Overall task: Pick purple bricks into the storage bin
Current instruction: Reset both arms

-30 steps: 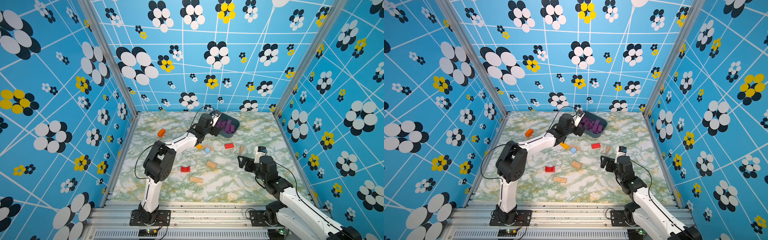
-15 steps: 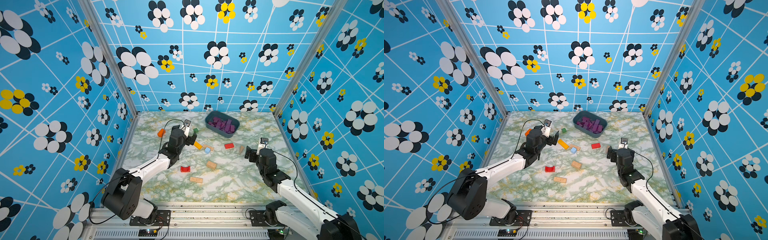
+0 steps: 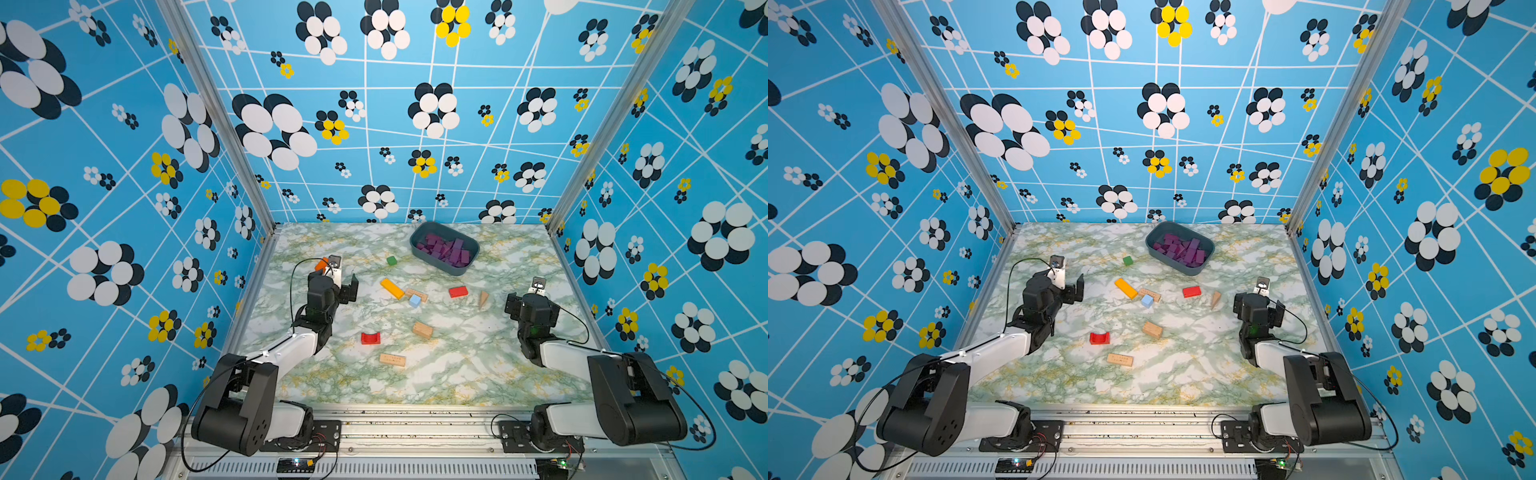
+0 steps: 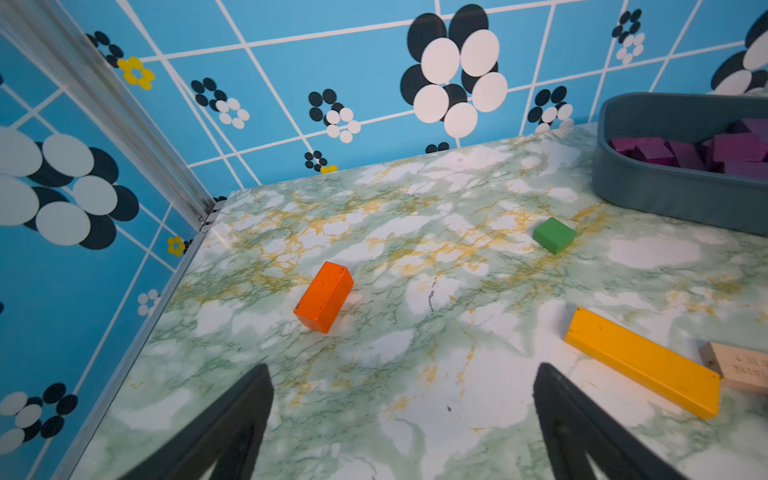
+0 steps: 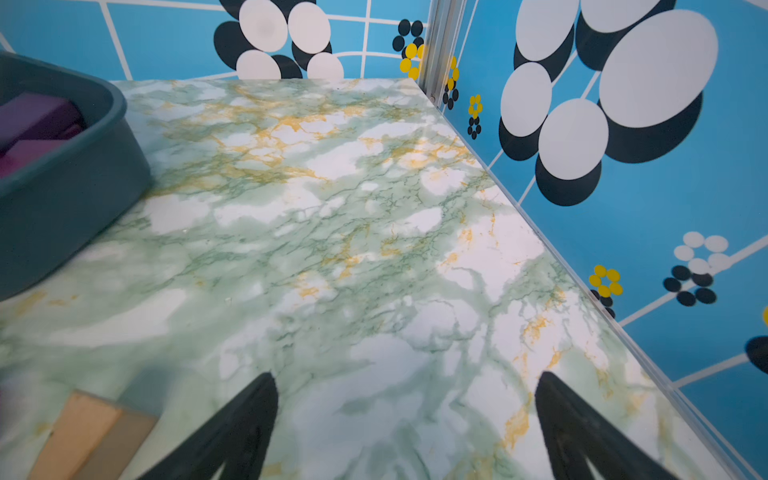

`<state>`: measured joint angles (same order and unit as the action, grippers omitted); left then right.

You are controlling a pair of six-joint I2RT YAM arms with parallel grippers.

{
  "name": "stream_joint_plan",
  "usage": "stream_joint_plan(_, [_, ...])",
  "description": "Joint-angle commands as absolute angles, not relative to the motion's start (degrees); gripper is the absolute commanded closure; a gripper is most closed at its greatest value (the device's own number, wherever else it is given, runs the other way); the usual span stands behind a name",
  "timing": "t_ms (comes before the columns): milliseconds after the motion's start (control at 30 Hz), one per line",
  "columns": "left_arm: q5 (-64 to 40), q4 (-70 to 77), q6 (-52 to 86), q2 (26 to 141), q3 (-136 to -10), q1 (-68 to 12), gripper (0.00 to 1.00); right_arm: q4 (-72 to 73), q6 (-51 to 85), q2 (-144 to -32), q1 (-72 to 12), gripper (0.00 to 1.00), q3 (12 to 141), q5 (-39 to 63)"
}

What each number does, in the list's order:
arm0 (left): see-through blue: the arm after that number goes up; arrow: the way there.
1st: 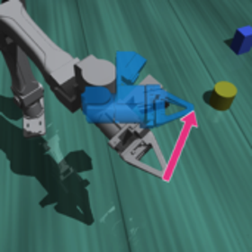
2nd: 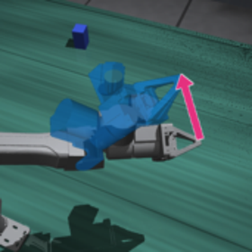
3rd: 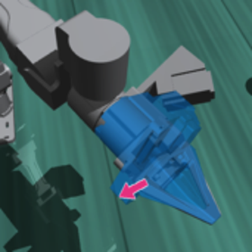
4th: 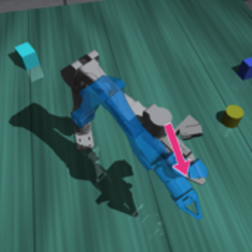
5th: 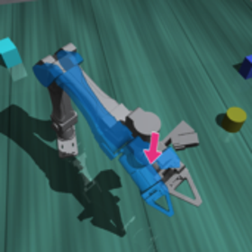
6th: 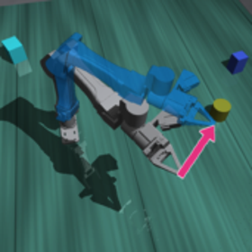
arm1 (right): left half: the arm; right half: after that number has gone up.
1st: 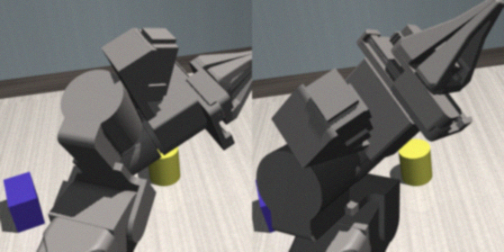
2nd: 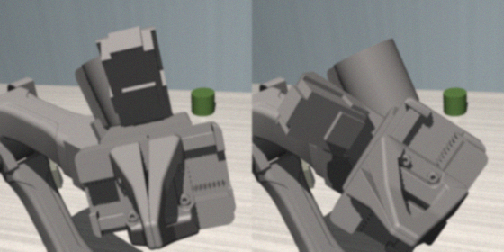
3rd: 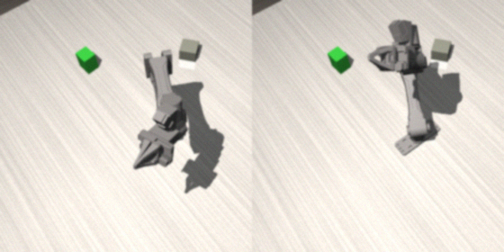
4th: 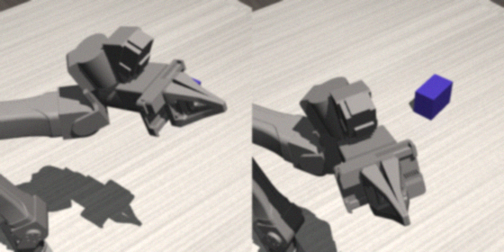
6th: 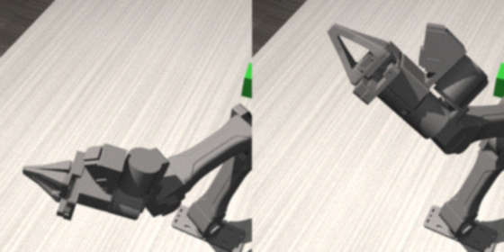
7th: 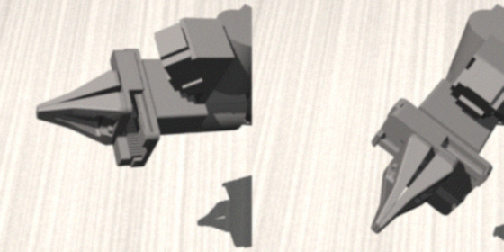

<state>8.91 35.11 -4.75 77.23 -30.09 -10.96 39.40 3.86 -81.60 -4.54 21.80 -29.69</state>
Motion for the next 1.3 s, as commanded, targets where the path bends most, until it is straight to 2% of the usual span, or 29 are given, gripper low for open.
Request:
stream_joint_plan(0, [4.2,37.9,-1.1,76.6,-28.6,-6.2,0.01,43.9,5.4,-86.3,-2.7,0.01,25.6,-25.5])
stream_joint_plan(67, [4.7,39.5,-2.1,76.4,-27.3,-4.7,0.01,38.3,4.7,-86.4,-2.7,0.01,28.6,-21.8])
stream_joint_plan(267, [3.4,41.6,-2.1,75.6,-25.4,-2.8,0.0,41.5,3.6,-86.8,-2.7,0.01,27.3,-19.6])
stream_joint_plan(367, [3.0,42.1,-2.0,74.9,-24.5,-2.9,0.01,45.1,3.5,-86.6,-2.7,0.01,25.3,-19.5])
stream_joint_plan(467, [2.7,43.9,-1.8,73.9,-22.8,-2.9,0.01,57.4,3.2,-89.6,-2.7,0.01,20.3,-19.8])
stream_joint_plan(567, [1.4,45.3,-2.4,73.3,-21.5,-2.9,0.01,54.0,4.3,-88.1,-2.9,0.01,20.5,-21.4])
stream_joint_plan(667, [1.8,44.7,-2.2,72.3,-20.6,-2.9,0.01,56.7,3.7,-89.3,-2.9,0.01,20.1,-21.2])
stream_joint_plan(1267, [-2.0,47.6,0.1,87.1,-24.0,-0.5,0.01,57.4,3.5,-89.5,-2.8,0.01,19.9,-20.9])
